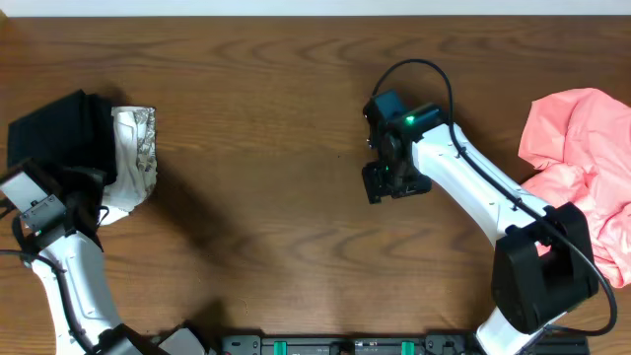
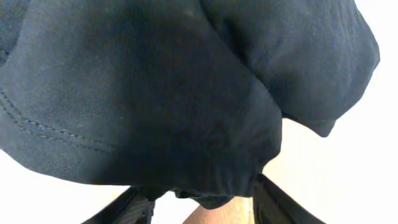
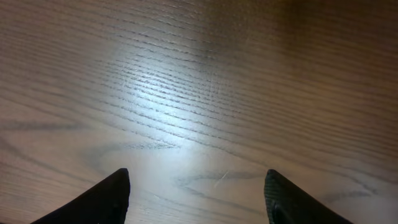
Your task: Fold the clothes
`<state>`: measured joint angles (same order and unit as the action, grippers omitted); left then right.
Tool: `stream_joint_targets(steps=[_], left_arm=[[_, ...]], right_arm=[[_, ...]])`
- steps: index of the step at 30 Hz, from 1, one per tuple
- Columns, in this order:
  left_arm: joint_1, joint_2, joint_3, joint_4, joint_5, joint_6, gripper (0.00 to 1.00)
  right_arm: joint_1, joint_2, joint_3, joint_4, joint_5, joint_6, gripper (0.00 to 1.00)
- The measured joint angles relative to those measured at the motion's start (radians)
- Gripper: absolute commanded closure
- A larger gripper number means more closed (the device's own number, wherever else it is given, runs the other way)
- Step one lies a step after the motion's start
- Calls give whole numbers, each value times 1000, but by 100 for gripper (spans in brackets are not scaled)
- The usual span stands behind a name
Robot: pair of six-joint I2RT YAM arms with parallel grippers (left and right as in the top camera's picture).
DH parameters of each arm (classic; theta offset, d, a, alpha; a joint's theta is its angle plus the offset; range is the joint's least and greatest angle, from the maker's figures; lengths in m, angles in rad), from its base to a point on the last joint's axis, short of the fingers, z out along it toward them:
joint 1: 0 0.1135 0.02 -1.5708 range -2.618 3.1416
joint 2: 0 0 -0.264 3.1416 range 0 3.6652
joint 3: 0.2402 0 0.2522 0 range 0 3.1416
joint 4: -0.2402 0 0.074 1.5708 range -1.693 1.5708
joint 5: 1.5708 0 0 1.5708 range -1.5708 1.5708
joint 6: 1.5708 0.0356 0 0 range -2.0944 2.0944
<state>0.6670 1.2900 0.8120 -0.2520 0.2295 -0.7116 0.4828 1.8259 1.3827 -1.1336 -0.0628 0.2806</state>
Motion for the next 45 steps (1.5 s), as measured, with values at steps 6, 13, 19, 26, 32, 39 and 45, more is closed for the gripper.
stream_joint_targets(steps=[6,13,19,26,32,39,45], left_arm=[[0,0,1,1,4,-4,91],[0,-5,3,-16,7,6,94],[0,-20,3,-34,7,10,94],[0,-40,4,-67,6,12,94],[0,-64,4,-113,6,24,94],[0,-86,4,-178,7,32,94],[0,-110,4,-221,7,33,94]], right_arm=[[0,0,0,0,0,0,33],[0,0,0,0,0,0,33],[0,0,0,0,0,0,33],[0,0,0,0,0,0,33],[0,0,0,0,0,0,33],[0,0,0,0,0,0,33],[0,0,0,0,0,0,33]])
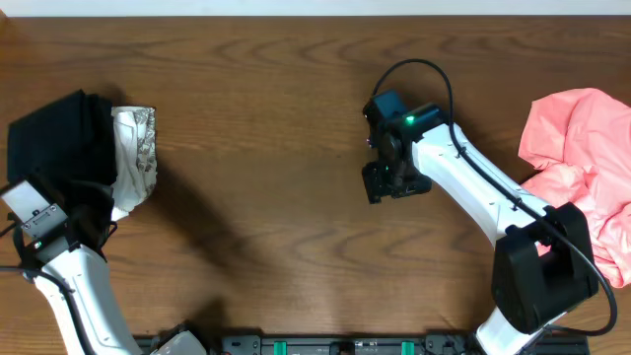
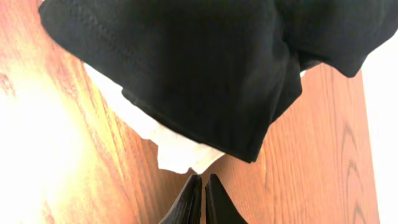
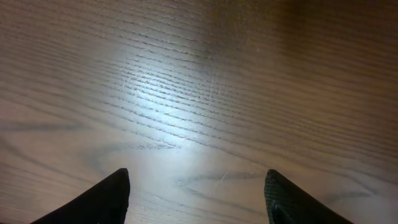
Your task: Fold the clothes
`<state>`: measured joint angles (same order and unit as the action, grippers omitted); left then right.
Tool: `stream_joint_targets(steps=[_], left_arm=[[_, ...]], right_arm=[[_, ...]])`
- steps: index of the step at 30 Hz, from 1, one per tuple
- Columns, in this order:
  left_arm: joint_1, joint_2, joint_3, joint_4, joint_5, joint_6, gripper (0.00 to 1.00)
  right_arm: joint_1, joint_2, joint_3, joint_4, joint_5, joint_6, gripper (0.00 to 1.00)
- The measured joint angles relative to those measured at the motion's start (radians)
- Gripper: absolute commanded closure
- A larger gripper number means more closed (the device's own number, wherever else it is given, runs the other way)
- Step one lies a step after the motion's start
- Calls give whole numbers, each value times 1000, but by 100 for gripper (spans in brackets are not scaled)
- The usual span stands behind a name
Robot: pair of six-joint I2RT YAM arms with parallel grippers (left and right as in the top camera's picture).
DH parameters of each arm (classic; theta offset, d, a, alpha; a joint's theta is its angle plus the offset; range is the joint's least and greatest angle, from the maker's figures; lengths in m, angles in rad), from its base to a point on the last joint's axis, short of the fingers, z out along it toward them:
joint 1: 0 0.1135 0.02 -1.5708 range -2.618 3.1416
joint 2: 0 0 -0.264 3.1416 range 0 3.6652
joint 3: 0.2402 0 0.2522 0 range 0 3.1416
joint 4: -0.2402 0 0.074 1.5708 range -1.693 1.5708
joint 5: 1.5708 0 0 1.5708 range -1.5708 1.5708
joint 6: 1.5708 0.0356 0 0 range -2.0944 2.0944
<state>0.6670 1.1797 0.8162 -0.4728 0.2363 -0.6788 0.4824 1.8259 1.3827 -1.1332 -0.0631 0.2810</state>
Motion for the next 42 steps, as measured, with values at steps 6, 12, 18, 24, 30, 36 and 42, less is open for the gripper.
stream_joint_targets(steps=[6,12,18,24,30,36,42], left_arm=[[0,-1,5,38,4,3,91],[-8,26,212,-65,76,106,88],[-23,124,627,-303,71,238,89],[-31,296,825,-425,68,341,89],[-64,523,828,-458,45,415,89],[-90,651,827,-399,-15,444,90],[-93,686,827,-315,-53,450,90]], right_arm=[[0,0,0,22,0,-2,33],[0,0,31,67,-45,-88,40],[0,0,202,74,-71,-153,40],[0,0,245,50,-89,-171,39],[0,0,245,14,-97,-178,39],[0,0,245,-2,-98,-180,39],[0,0,245,-12,-98,-180,39]])
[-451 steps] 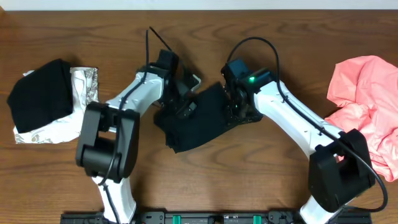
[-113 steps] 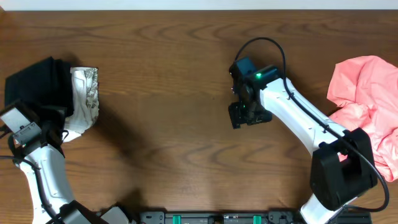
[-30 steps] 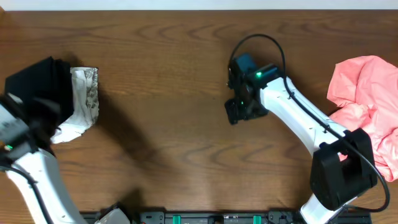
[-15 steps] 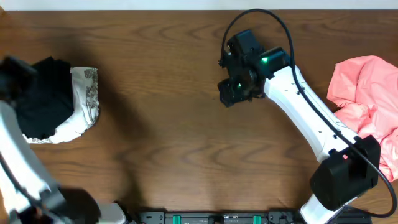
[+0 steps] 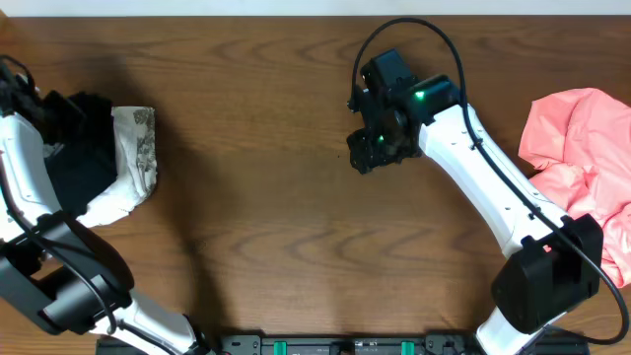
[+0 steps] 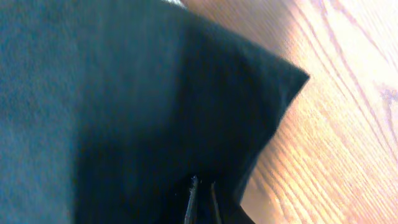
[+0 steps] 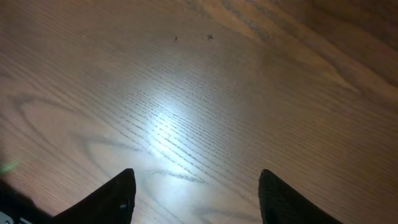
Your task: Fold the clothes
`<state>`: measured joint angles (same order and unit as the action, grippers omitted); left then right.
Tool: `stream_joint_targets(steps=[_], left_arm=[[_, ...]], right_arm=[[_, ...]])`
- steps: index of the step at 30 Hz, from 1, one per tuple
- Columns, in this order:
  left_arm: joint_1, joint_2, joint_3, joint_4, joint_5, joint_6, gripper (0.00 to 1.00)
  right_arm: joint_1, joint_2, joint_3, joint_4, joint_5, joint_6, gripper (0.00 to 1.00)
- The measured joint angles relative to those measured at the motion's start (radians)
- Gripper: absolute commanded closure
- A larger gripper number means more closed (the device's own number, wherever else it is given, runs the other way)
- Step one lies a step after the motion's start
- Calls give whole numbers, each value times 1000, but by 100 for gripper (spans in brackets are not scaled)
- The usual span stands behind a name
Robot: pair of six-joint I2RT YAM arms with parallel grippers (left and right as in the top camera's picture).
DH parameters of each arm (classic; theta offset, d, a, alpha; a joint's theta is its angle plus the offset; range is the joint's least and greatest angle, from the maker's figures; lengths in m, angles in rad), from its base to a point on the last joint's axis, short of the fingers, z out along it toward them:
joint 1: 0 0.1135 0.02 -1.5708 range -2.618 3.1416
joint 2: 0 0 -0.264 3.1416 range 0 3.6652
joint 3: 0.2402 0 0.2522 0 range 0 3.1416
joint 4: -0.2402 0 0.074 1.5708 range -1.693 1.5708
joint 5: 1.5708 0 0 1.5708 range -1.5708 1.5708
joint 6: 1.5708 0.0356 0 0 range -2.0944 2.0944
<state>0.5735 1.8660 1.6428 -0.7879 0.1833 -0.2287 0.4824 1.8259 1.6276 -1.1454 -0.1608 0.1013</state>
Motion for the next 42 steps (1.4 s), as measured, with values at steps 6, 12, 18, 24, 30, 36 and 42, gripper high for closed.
stream_joint_targets(steps=[6,12,18,24,30,36,42], left_arm=[[0,42,0,80,-37,1,90],[-1,152,0,158,-57,1,90],[-6,204,0,260,-81,1,90],[-7,211,0,394,-97,3,83],[-7,217,0,455,-101,2,70],[-6,212,50,305,-48,1,56],[-6,42,74,16,-26,3,40]], right_arm=[[0,0,0,-14,0,0,39],[0,0,0,-39,0,0,39],[0,0,0,-43,0,0,38],[0,0,0,-35,1,0,38],[0,0,0,-34,3,0,38],[0,0,0,-32,4,0,37],[0,0,0,-31,17,0,36]])
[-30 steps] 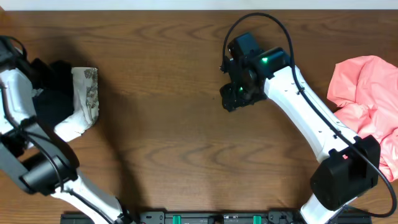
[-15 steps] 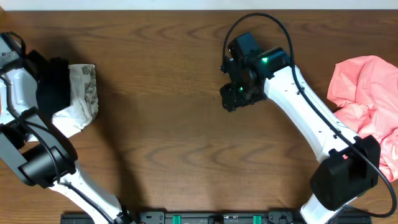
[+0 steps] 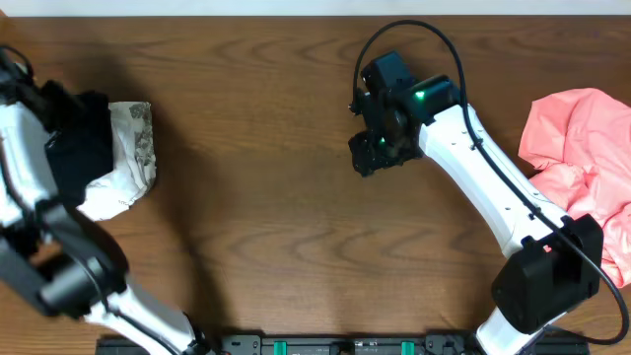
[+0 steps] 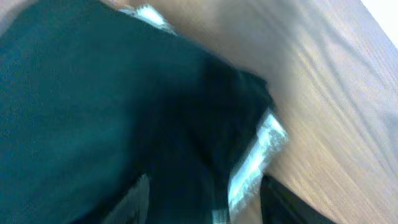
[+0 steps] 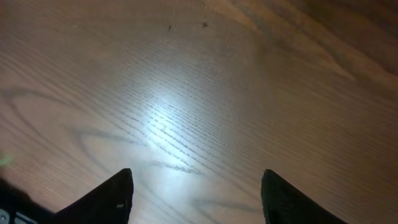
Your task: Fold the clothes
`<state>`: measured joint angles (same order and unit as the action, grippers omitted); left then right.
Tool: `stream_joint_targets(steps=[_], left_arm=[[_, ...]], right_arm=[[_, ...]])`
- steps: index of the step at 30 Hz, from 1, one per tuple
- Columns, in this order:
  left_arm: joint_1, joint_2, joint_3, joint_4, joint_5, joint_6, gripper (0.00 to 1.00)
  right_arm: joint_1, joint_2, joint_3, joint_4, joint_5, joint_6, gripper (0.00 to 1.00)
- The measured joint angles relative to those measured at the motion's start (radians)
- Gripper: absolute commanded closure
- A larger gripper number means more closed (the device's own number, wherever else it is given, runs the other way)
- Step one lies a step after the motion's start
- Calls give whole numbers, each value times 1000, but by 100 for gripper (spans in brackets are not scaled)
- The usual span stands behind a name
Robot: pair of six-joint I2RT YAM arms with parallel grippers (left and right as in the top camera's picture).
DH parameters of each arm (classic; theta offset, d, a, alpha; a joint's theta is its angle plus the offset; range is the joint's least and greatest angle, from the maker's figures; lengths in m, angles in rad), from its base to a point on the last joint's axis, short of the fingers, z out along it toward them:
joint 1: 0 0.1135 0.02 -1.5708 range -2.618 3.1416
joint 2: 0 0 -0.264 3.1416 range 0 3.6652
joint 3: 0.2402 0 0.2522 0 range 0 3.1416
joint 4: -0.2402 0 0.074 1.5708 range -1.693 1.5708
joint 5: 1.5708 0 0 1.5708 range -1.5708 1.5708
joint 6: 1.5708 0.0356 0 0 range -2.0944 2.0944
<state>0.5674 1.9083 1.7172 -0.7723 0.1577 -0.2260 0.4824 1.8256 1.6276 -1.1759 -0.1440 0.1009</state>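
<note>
A folded black garment (image 3: 77, 146) lies at the far left on top of a white patterned garment (image 3: 126, 158). My left gripper (image 4: 205, 208) hovers right over the black cloth (image 4: 93, 118). Its fingers (image 4: 138, 198) are spread and open, and the view is blurred. A sliver of the white garment (image 4: 261, 152) shows beside the black one. A crumpled pink garment (image 3: 582, 168) lies at the right edge. My right gripper (image 5: 196, 199) is open over bare wood near the table's middle (image 3: 378, 150), with nothing between its fingers.
The brown wooden table (image 3: 256, 217) runs between the stack on the left and the pink garment on the right. The right arm (image 3: 483, 187) stretches diagonally from the front right corner.
My left gripper was shut over the black garment and is now open over it. The right arm has hardly moved.
My left gripper was first open at the black garment's near edge. It then stood shut, back off the stack toward the front. Later it was shut above the stack's far side, and now it is open there. The right gripper moved slightly farther back, staying open.
</note>
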Motion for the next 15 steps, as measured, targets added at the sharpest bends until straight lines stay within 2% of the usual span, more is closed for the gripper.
stream_joint_targets(steps=[5,7,11,14,15], left_arm=[[0,-222,41,-263,0,-2,37],[0,-264,47,-336,-4,-2,31],[0,-251,-7,-375,-80,-2,26],[0,-201,-100,-367,-206,-17,18],[0,-188,-133,-347,-247,-29,18]], right_arm=[[0,0,0,4,3,0,34],[0,0,0,4,3,0,34],[0,0,0,-1,4,0,34],[0,0,0,-10,4,0,34],[0,0,0,-11,5,0,33]])
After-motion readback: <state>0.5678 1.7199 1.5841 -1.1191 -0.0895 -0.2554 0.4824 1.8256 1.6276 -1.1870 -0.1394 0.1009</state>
